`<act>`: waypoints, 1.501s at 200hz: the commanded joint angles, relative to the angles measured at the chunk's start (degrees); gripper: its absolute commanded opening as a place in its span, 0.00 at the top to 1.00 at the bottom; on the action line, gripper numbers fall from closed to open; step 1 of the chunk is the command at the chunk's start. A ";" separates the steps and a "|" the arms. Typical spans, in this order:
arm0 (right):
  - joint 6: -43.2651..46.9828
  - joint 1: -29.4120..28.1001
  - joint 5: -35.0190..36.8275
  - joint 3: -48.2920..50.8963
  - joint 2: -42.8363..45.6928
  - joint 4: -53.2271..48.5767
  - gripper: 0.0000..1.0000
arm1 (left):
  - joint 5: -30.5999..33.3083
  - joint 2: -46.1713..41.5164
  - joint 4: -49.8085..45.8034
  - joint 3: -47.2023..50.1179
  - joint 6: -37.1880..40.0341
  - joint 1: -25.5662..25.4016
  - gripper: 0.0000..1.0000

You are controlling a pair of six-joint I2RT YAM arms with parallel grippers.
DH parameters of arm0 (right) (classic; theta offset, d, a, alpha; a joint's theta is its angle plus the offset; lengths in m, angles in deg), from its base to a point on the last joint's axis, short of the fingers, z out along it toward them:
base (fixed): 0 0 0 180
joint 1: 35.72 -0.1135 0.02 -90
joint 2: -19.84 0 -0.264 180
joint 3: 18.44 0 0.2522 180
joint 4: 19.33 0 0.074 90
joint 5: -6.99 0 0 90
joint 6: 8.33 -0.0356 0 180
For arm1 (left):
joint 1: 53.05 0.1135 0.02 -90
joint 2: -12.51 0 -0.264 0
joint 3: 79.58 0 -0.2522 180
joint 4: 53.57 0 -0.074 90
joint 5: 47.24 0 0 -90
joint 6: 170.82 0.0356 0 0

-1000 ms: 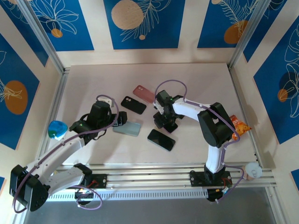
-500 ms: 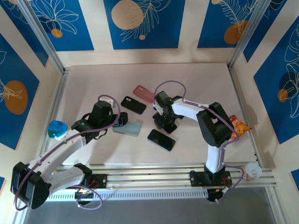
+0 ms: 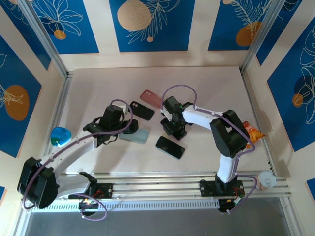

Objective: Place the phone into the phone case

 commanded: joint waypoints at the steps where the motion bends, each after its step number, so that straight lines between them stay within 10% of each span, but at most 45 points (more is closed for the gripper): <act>1: 2.58 -0.55 -1.77 -0.19 5.03 0.78 0.34 | -4.37 2.46 2.84 -2.47 1.97 -0.71 0.28; 152: 0.98 -4.28 -9.21 -1.08 8.44 0.38 0.35 | -25.00 23.70 20.96 -8.22 -2.42 -1.41 0.30; 300: -0.12 -4.02 -11.99 -0.54 11.24 1.52 0.36 | -28.68 29.42 31.41 -6.91 -8.29 -1.69 0.38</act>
